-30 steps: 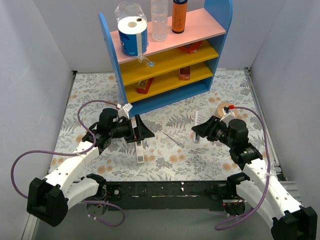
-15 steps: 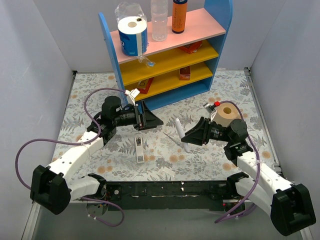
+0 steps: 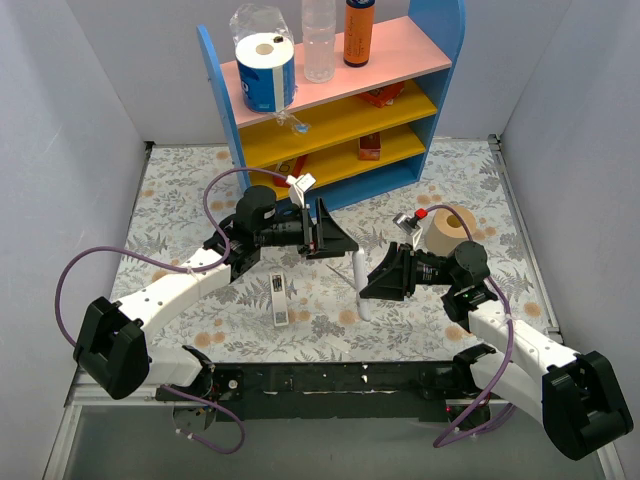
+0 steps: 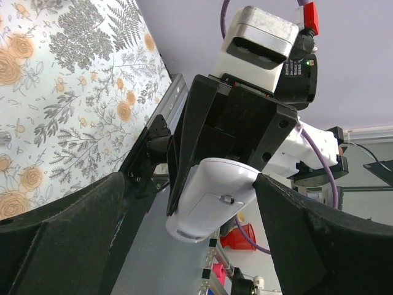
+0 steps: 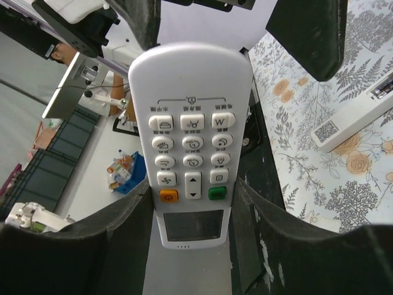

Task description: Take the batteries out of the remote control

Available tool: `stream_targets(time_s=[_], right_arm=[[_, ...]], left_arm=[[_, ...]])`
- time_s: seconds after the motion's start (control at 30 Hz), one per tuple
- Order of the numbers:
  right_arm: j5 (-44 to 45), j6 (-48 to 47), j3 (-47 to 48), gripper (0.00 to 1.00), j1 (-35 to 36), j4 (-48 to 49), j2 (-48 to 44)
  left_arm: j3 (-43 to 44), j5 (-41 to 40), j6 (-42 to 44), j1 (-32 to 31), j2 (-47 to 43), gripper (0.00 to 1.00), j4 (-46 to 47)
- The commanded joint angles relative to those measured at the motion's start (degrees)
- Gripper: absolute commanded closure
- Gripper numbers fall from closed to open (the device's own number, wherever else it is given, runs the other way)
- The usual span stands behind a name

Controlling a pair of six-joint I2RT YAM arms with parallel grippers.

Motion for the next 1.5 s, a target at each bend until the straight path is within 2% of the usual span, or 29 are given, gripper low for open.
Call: stream_targets(time_s=[0.0, 0.23, 0.37, 0.57, 0.93, 1.03, 1.27, 1.37, 1.4, 1.47], right_arm=[[-0.9, 0.7, 0.1, 0.9, 0.5, 4.5, 0.5], [-0.4, 0.5, -1.0, 0.91, 0.5, 4.1, -0.3], [1.4, -1.6, -1.0, 0.92, 0.5, -1.1, -0.8], [1.8, -1.5, -1.3, 0.92, 0.5, -2.0, -1.7], [0.4, 1.1, -2.1, 0.91, 0.5, 1.6, -0.7], [0.0, 1.7, -2.6, 0.91, 0.5, 2.1, -0.5], [-0.5, 1.9, -3.1, 0.91, 0.5, 2.8, 0.3], [-0.7, 2.2, -3.1, 0.91, 0.5, 3.5, 0.9], [-0.6, 2.2, -3.1, 0.91, 0.5, 3.5, 1.2], [-0.5, 2.4, -2.9, 0.88, 0.5, 3.1, 1.7]], left_arm=[[2.3, -2.1, -0.6, -3.8, 0.9, 0.13, 0.7], [1.5, -4.6, -1.3, -5.3, 0.2, 0.13, 0.8], [0.8, -5.0, -0.2, -5.4, -0.9, 0.1, 0.7], [-1.5, -5.9, 1.6, -5.4, -2.5, 0.08, 0.7], [-0.8, -4.0, 1.4, -6.6, 1.0, 0.14, 3.3], [-1.3, -3.8, 0.9, -7.4, 1.9, 0.17, 4.3], [-4.2, -4.0, -1.5, -8.0, 1.4, 0.33, 7.8], [-4.2, -3.7, -2.1, -8.1, 1.4, 0.44, 8.6], [-4.2, -3.6, -2.3, -8.1, 1.1, 0.53, 8.5], [-4.2, -3.7, -2.7, -8.1, 0.9, 0.61, 8.4]])
